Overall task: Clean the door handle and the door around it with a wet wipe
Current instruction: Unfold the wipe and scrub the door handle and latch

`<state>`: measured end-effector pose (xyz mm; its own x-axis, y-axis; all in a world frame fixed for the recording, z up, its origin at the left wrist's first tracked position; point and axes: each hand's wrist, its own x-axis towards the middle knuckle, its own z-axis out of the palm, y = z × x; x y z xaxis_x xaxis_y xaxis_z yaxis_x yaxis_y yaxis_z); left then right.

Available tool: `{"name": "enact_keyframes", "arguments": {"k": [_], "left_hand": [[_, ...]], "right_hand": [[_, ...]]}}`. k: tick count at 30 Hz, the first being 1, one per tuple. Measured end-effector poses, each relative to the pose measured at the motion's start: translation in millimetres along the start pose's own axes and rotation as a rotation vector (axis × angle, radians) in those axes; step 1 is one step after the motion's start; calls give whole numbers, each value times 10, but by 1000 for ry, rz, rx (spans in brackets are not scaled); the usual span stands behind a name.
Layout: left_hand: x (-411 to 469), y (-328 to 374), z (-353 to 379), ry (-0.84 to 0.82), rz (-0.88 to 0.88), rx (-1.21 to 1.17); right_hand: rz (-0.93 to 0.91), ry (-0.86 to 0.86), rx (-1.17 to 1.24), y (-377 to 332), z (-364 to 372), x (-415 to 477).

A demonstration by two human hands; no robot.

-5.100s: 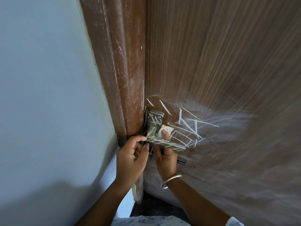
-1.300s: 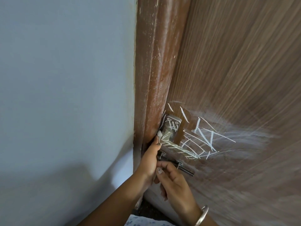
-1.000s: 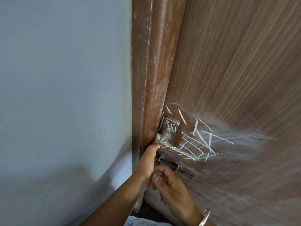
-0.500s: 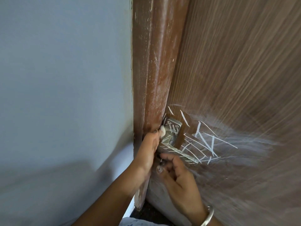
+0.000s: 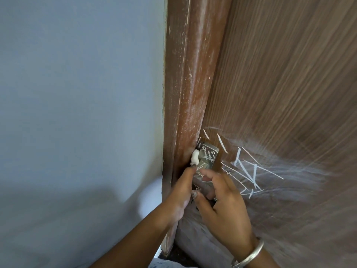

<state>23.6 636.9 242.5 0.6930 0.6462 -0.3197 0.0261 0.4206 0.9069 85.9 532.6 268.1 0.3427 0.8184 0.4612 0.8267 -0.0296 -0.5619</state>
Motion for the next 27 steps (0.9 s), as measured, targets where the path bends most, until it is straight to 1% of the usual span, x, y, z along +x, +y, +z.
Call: {"name": "enact_keyframes", "arguments": {"k": [2,6,8,10,13,17,19,22,24,27], "left_hand": [[16,66,22,19,-11,11],[64,285,52,-1,-14,139],[65,343,54,2,-11,165],[60,350,58,8,-18,133],[17,355,59,63,-22,102],[-110,411,51,90,3,171],[-146,386,44,130,49,196],[-228,310,92,219,184,326],[-265,272,138,238,241,377],[-256,307,157,225,231,351]], "right_hand": [[7,-5,-27,7,-41,-5],[17,-21,-174,7,-78,105],[-13,-63,-265,-29,-64,198],[-31,-109,-359,-74,-46,273],[-38,-162,-465,-115,-16,381],[-21,-241,-607,-110,54,527],[-14,-251,-626,-124,68,578],[-6,-241,-620,-99,76,607],[-3,-231,-600,-37,62,620],[-15,-203,-527,46,21,608]]}}
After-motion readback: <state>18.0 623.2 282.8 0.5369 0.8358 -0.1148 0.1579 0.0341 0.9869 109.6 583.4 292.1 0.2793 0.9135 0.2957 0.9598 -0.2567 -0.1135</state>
